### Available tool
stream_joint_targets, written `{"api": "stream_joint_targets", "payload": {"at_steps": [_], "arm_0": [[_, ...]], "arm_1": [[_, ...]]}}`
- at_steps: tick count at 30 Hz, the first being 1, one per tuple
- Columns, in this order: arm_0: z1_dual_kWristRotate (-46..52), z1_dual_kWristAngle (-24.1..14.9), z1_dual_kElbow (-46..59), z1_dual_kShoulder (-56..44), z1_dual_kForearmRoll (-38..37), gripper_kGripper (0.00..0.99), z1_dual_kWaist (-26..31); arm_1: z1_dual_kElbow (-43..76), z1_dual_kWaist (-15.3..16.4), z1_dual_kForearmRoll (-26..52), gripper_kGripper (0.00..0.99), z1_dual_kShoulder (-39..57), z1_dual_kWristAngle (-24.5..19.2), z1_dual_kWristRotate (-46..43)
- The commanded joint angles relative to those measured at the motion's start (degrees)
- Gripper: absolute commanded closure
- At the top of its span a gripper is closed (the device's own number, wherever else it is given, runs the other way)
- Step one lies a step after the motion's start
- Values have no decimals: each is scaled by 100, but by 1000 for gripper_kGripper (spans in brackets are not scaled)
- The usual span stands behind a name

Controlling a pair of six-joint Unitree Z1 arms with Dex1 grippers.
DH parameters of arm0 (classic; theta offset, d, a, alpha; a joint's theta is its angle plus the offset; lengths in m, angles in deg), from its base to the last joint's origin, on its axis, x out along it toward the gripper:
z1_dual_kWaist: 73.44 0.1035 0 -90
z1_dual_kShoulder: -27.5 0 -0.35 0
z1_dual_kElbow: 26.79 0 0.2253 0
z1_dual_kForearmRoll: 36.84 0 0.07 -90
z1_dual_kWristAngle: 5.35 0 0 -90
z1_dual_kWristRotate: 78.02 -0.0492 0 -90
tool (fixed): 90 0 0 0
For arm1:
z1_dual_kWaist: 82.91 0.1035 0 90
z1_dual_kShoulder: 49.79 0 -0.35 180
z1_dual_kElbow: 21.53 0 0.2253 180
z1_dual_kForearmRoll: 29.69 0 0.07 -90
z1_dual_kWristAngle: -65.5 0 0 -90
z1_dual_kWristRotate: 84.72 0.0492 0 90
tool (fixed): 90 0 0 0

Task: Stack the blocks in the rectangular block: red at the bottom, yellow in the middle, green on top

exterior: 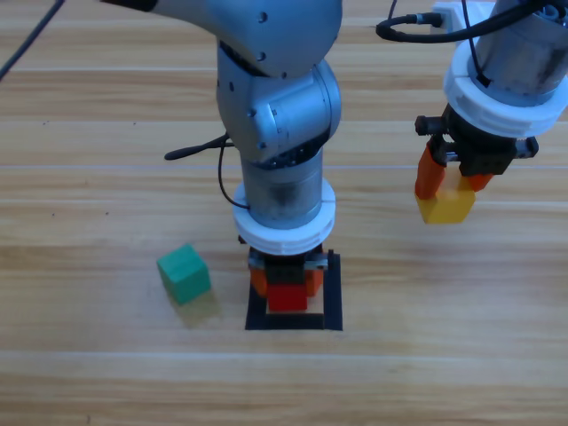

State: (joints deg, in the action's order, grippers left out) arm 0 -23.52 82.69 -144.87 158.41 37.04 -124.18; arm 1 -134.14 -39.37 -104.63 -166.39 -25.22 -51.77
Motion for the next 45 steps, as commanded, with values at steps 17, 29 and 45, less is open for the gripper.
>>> {"api": "stream_joint_targets", "payload": {"at_steps": [17,29,45], "arm_0": [[-212,-200,-63,128,-51,990,-243],[-185,-262,-195,321,-112,990,-314],[-168,-367,-19,374,-183,990,-323]], "arm_1": [[128,146,-54,990,-161,27,-95],[110,146,-54,990,-170,36,-95],[110,146,-54,990,-188,36,-104]]}}
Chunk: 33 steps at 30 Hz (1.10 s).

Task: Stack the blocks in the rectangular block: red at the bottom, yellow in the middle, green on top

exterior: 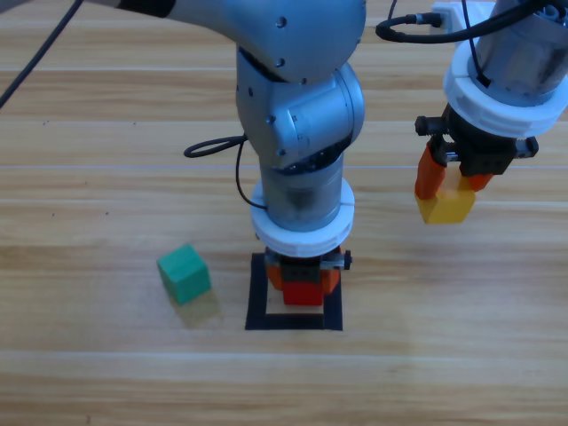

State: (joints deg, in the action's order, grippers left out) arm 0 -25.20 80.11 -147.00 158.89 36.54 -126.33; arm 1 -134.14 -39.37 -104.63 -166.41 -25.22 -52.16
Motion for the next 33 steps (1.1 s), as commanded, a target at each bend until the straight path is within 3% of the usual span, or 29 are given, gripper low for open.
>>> {"api": "stream_joint_targets", "payload": {"at_steps": [1,33], "arm_0": [[1,-117,203,326,-133,990,-99],[150,-249,273,370,-229,990,-125]], "arm_1": [[110,146,-54,990,-186,36,-65],[119,146,-54,990,-239,54,-74]]}}
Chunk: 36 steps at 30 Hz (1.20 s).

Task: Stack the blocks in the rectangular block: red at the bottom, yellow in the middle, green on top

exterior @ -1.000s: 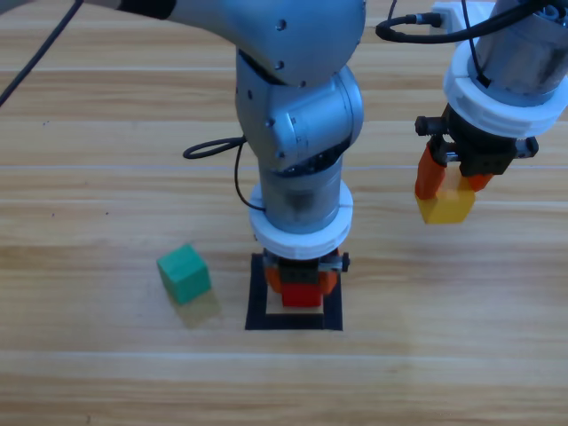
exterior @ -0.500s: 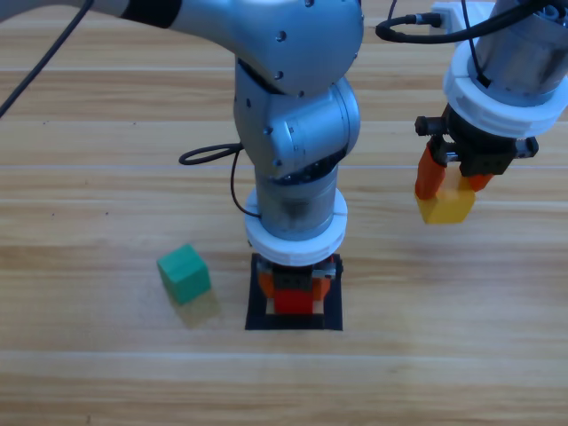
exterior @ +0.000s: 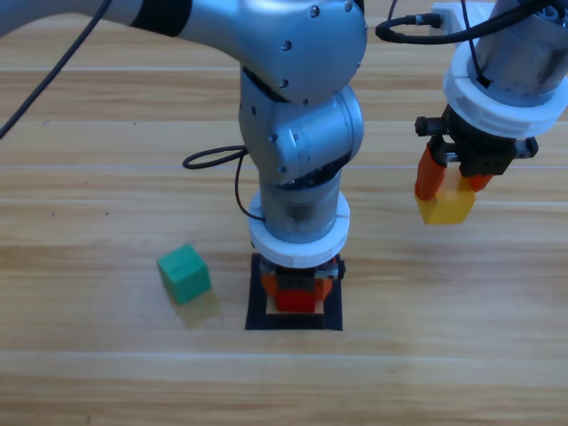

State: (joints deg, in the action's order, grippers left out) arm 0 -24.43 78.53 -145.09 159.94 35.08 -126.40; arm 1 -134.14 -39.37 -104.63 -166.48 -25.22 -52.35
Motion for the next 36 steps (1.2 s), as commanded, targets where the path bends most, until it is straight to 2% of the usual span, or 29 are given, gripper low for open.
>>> {"api": "stream_joint_targets", "payload": {"at_steps": [1,3,4,6,8,19,26,29,32,36], "arm_0": [[81,-91,82,265,-83,990,-127],[99,-100,108,265,-92,965,-127],[108,-100,117,265,-92,795,-127],[143,-109,169,248,-92,168,-127],[143,-118,222,195,-92,10,-127],[160,-197,196,-579,-57,0,-136],[46,-293,-85,-1756,409,0,-118],[37,-443,-375,-2090,989,0,-48],[-253,-575,-375,-2495,1420,0,207],[-1448,-619,152,-3294,1604,0,1183]], "arm_1": [[110,146,-45,990,-231,62,-55],[110,146,-45,990,-240,54,-73],[110,146,-45,990,-240,54,-73],[110,146,-45,990,-249,62,-73],[101,146,-54,990,-257,62,-73],[119,146,-45,990,-249,71,-11],[198,155,-54,990,-161,-17,270],[207,234,-54,990,-161,1,393],[180,392,-54,990,-222,45,490],[-242,770,-414,990,-433,62,885]]}}
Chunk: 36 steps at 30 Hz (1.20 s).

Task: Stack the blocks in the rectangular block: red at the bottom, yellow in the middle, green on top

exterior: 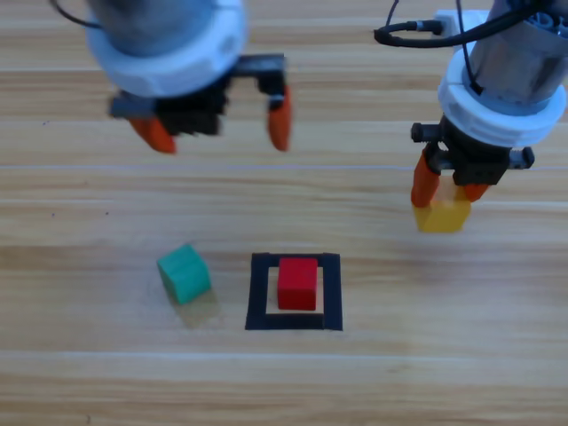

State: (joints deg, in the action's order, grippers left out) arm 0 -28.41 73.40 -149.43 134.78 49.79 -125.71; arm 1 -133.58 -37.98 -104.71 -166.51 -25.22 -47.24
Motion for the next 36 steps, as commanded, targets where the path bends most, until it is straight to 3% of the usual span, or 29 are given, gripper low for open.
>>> {"api": "stream_joint_targets", "payload": {"at_steps": [1,6,12,19,36], "arm_0": [[-1366,-97,665,-866,133,0,1351],[-2957,483,999,-1016,124,0,2897],[-4240,1011,973,-1068,177,0,4049],[-4592,1292,1061,-1121,168,0,4488],[-4583,1362,1544,-1235,-104,0,4550]], "arm_1": [[-491,701,-555,990,-563,98,462],[-1484,939,-1206,990,-1275,370,752],[-2899,1141,-1900,990,-2083,467,1095],[-3849,1211,-2278,990,-2698,449,1350],[-4341,1211,-2296,990,-3155,370,1350]]}}
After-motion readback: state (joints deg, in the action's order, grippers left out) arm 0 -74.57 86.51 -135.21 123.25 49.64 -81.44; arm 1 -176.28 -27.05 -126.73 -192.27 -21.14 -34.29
